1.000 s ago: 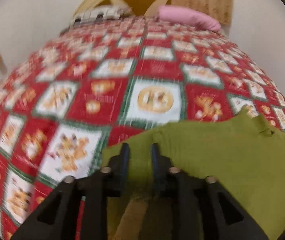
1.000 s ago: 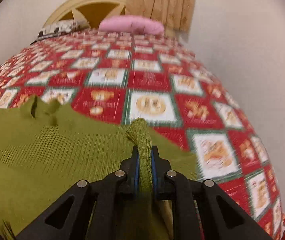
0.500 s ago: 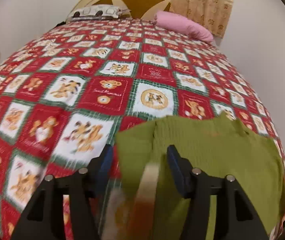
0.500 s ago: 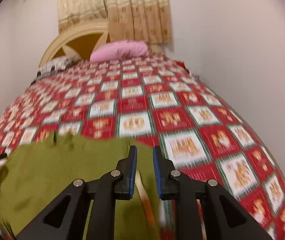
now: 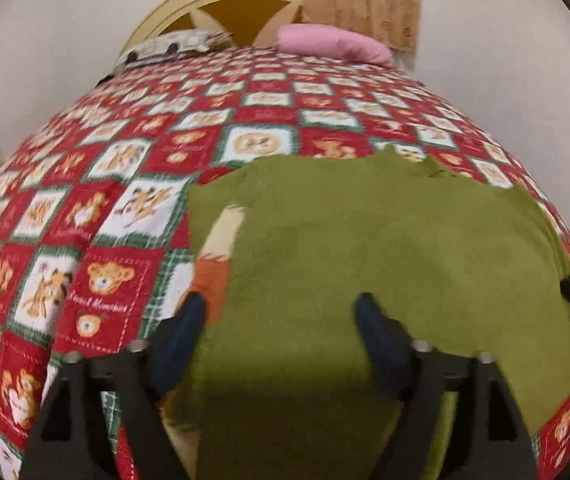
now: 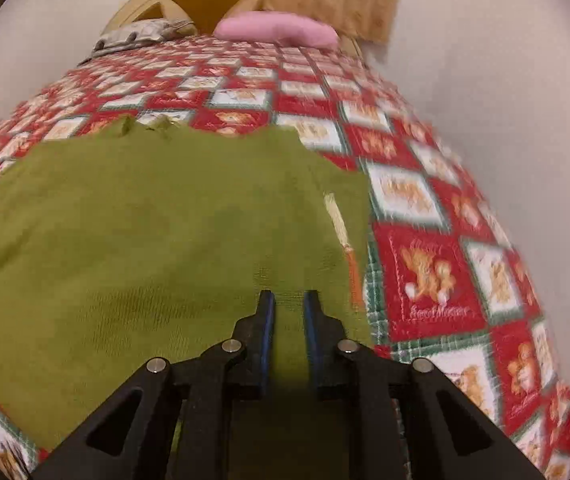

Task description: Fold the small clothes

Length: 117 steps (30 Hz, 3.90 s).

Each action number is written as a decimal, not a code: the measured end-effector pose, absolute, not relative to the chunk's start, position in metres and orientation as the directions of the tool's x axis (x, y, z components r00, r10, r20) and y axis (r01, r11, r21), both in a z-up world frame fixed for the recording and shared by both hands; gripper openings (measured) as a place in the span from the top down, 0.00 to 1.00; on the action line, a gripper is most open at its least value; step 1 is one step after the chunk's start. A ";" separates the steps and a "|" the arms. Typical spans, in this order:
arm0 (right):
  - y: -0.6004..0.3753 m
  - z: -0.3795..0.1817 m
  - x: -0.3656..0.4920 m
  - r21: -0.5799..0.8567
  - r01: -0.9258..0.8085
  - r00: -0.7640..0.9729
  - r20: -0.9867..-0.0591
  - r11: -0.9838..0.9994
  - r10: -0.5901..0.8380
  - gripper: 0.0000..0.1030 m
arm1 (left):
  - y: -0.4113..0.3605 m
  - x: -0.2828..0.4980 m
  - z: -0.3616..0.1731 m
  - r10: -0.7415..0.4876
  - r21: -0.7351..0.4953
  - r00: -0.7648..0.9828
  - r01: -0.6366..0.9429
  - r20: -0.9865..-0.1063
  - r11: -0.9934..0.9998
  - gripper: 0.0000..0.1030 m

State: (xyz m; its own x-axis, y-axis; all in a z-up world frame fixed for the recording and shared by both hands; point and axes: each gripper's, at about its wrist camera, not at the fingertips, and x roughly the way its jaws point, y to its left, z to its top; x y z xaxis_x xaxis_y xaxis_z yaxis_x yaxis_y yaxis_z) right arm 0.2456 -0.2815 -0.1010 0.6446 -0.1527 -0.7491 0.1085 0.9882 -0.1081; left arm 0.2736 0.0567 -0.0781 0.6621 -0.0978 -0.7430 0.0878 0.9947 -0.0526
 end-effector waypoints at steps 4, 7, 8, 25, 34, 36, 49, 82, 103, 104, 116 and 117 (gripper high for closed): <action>-0.303 -0.102 0.240 -0.020 0.170 0.669 -0.732 0.985 -0.131 1.00 | 0.092 0.284 -0.095 -0.194 -0.247 0.631 0.004 -0.751 0.969 0.00; -0.293 -0.103 0.238 -0.074 0.173 0.679 -0.714 0.982 -0.173 1.00 | 0.090 0.279 -0.094 -0.189 -0.242 0.646 0.006 -0.739 0.970 0.00; -0.287 -0.103 0.239 -0.118 0.171 0.674 -0.710 0.978 -0.203 1.00 | 0.089 0.279 -0.094 -0.182 -0.233 0.646 0.006 -0.742 0.972 0.00; -0.164 -0.103 0.208 -0.082 -0.044 0.689 -0.725 0.996 -0.029 0.98 | 0.142 0.225 -0.090 -0.259 -0.425 0.705 -0.068 -0.661 0.903 0.00; -0.173 -0.103 0.205 0.026 -0.046 0.694 -0.718 0.999 0.051 0.98 | 0.132 0.190 -0.084 -0.266 -0.415 0.696 -0.051 -0.668 0.908 0.01; -0.173 -0.104 0.204 0.027 -0.046 0.695 -0.717 0.999 0.052 0.98 | 0.131 0.179 -0.087 -0.270 -0.439 0.693 -0.074 -0.668 0.895 0.01; -0.177 -0.104 0.205 0.075 -0.048 0.698 -0.711 0.996 0.087 0.98 | 0.102 0.136 -0.088 -0.205 -0.439 0.710 -0.162 -0.673 0.884 0.00; -0.187 -0.106 0.202 0.171 -0.040 0.703 -0.695 0.985 0.149 0.98 | 0.015 0.189 -0.044 -0.238 -0.226 0.788 0.128 -0.568 0.966 0.82; -0.138 -0.052 0.349 0.547 -0.306 0.416 -0.659 0.779 0.626 0.25 | 0.008 0.191 -0.067 -0.361 -0.302 0.734 0.220 -0.575 0.928 0.82; -0.125 -0.056 0.362 0.544 -0.322 0.374 -0.678 0.775 0.632 0.25 | 0.007 0.191 -0.067 -0.362 -0.302 0.735 0.221 -0.574 0.927 0.82; -0.013 -0.070 0.390 0.263 -0.597 0.273 -0.822 0.758 0.499 0.65 | 0.008 0.188 -0.067 -0.386 -0.331 0.729 0.228 -0.566 0.916 0.82; -0.010 -0.072 0.390 0.227 -0.599 0.287 -0.835 0.768 0.470 0.76 | 0.009 0.188 -0.067 -0.386 -0.335 0.730 0.225 -0.565 0.915 0.82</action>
